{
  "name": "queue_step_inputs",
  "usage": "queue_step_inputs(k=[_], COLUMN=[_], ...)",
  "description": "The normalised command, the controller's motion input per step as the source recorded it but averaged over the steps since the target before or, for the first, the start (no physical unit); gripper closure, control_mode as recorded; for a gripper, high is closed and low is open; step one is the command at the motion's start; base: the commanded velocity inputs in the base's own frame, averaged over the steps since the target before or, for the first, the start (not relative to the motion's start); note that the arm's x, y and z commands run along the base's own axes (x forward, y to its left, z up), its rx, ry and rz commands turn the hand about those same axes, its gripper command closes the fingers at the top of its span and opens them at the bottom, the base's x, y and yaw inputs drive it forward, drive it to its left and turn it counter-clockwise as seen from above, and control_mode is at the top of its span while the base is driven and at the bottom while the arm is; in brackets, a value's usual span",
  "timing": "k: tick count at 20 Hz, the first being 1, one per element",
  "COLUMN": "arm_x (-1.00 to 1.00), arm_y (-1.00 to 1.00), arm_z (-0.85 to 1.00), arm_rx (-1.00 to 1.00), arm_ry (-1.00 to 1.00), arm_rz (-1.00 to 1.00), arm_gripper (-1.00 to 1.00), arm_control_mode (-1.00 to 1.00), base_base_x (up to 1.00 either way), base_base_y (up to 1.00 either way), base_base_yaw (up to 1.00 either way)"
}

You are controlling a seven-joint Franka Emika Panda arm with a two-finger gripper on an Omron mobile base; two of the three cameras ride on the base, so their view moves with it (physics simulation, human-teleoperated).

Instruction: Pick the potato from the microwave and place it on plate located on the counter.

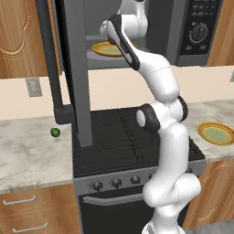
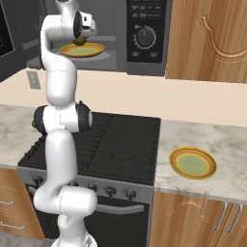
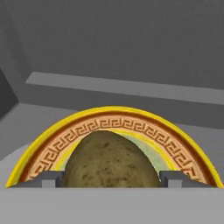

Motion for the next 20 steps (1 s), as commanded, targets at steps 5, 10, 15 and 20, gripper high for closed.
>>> queue_step_inputs(k=[5,10,15,20], arm_x=[-0.98,-1.0,-1.0,-1.0], arm_y=[-0.12,-0.29,-0.36,-0.19], arm_z=[0.17,-0.26,-0.61,-0.85], arm_rx=[0.0,0.0,0.03,0.0], arm_ry=[-0.16,-0.12,-0.07,-0.04], arm_rz=[-0.01,-0.03,-0.01,-0.01], arm_gripper=[1.0,1.0,1.0,1.0], arm_control_mode=[-1.0,-1.0,-1.0,-1.0], base_base_x=[0.0,0.0,0.0,0.0], base_base_y=[0.0,0.0,0.0,0.0], base_base_yaw=[0.0,0.0,0.0,0.0])
